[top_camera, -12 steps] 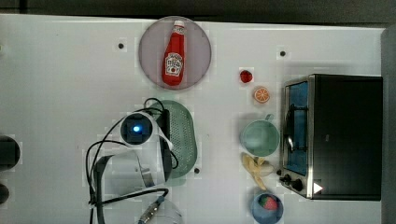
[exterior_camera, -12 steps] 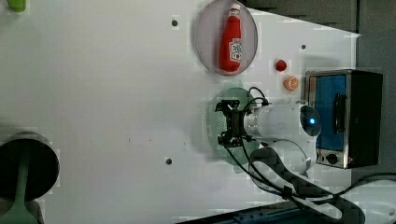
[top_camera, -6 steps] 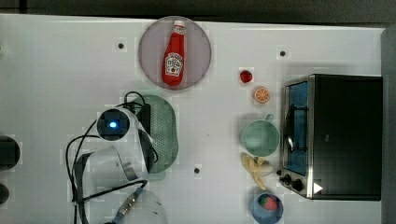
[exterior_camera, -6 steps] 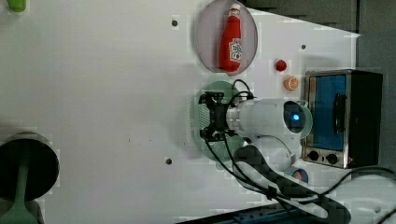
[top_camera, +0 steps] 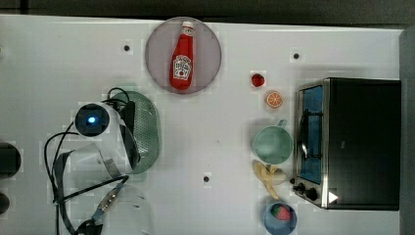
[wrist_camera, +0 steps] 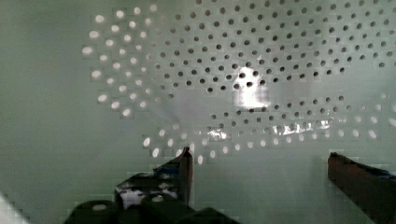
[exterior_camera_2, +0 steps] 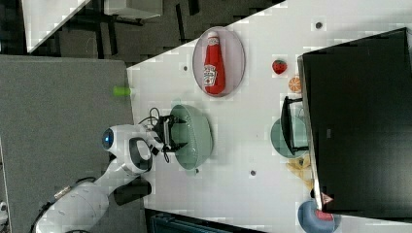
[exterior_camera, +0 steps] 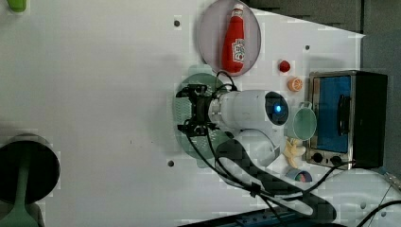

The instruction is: Drag strainer right to left.

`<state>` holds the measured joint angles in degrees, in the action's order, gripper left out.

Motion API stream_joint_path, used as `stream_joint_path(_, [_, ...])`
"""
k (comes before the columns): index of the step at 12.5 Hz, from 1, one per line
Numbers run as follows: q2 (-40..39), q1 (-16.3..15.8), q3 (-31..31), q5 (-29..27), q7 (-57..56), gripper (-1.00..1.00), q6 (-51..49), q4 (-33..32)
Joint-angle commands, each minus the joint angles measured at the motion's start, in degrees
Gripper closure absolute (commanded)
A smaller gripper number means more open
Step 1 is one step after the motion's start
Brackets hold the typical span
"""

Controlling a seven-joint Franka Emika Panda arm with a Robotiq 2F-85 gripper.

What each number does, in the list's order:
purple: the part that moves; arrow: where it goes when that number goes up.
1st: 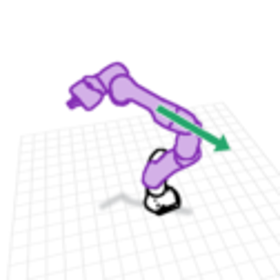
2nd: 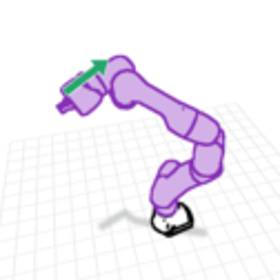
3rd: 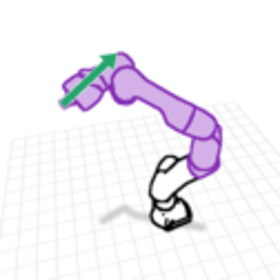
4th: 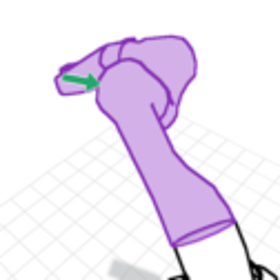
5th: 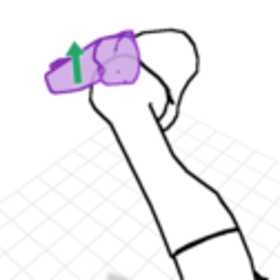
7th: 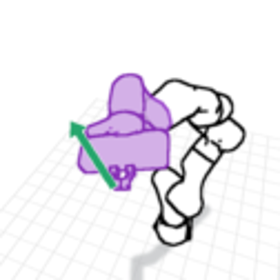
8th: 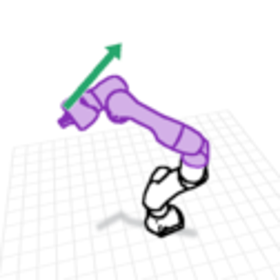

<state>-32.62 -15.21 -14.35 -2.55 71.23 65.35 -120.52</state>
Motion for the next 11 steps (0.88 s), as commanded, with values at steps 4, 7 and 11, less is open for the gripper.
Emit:
stream_joint_path(4, [-3.26, -5.08, -0.46, 0.36, 6.03, -1.00, -1.48, 5.61])
stream_joint_path(7, [-4.47, -7.07, -0.47, 0.33, 8.49, -1.00, -1.48, 7.65])
stream_joint_path(11, [-6.14, -9.37, -0.46, 0.33, 12.55, -1.00, -1.56, 10.69])
